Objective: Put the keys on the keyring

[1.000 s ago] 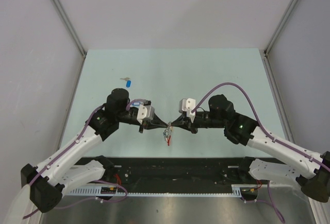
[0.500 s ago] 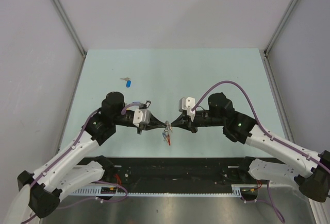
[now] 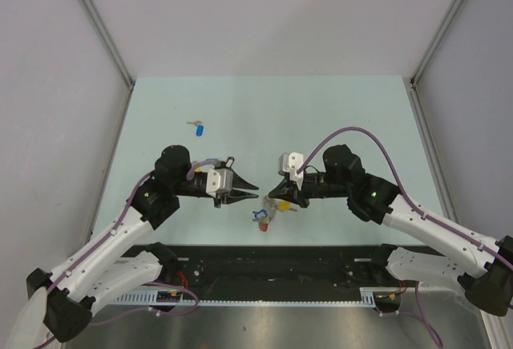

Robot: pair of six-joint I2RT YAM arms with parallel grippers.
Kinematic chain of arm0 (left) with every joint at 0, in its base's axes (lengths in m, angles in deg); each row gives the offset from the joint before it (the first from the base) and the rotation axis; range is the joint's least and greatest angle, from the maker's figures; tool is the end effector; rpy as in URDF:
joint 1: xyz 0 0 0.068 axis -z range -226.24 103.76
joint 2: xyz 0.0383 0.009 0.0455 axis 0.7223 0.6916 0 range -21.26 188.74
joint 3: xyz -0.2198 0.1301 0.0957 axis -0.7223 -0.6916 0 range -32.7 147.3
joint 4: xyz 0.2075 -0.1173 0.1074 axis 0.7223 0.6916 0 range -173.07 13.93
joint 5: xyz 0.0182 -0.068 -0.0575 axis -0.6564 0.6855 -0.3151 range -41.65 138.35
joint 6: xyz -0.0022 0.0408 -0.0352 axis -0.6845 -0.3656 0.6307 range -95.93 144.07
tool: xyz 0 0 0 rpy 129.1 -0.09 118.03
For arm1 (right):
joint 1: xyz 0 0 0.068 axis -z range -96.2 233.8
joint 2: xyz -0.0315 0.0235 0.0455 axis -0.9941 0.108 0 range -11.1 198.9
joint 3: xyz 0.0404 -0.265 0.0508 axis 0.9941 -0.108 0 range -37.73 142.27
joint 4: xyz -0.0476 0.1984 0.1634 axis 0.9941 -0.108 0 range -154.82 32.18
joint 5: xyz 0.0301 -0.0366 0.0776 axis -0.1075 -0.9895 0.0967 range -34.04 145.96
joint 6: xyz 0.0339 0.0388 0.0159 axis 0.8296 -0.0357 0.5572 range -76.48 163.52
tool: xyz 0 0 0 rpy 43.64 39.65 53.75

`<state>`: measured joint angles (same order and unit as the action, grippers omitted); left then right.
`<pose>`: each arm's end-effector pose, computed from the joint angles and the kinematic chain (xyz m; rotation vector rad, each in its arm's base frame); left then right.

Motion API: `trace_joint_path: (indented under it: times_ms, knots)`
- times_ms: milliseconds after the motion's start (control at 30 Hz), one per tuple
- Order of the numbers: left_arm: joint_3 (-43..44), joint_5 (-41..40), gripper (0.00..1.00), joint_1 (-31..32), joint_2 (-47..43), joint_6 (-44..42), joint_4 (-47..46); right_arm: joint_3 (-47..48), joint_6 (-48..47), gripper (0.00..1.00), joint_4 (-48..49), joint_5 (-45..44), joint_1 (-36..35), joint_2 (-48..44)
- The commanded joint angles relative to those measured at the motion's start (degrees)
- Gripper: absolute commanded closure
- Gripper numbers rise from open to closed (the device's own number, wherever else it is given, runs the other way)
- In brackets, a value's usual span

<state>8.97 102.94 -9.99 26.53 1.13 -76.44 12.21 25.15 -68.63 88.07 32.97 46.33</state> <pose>0.1320 -0.1328 0.3216 1.4253 1.1135 -1.0119 0.1290 0.1882 0.3308 -1.4059 1.3411 0.9098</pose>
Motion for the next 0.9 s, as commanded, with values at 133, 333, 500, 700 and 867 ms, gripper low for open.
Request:
trace_joint_path:
  times_ms: [133,333,500,700,867]
  knots:
    - [1.83,-0.89,0.69,0.40,1.60,-2.11,2.59,4.47,-2.46,1.00,-2.11,-3.20,-1.11,0.75]
    - [2.10,-5.18,0.66,1.01,2.75,-0.62,2.86,4.91,0.16,1.00,-4.47,-9.07,-0.77,2.07]
    - [-0.62,-10.89,0.52,1.37,1.17,6.23,0.83,4.82,10.79,0.88,-12.47,-20.93,0.55,3.56]
    - [0.78,-23.79,0.30,1.37,-0.41,11.42,2.60,0.35,22.32,0.66,-16.35,-26.30,-1.99,11.20]
    - [-0.36,-35.67,0.21,1.37,-4.71,13.71,3.91,-2.29,26.71,0.59,-13.28,-34.64,-6.91,20.87]
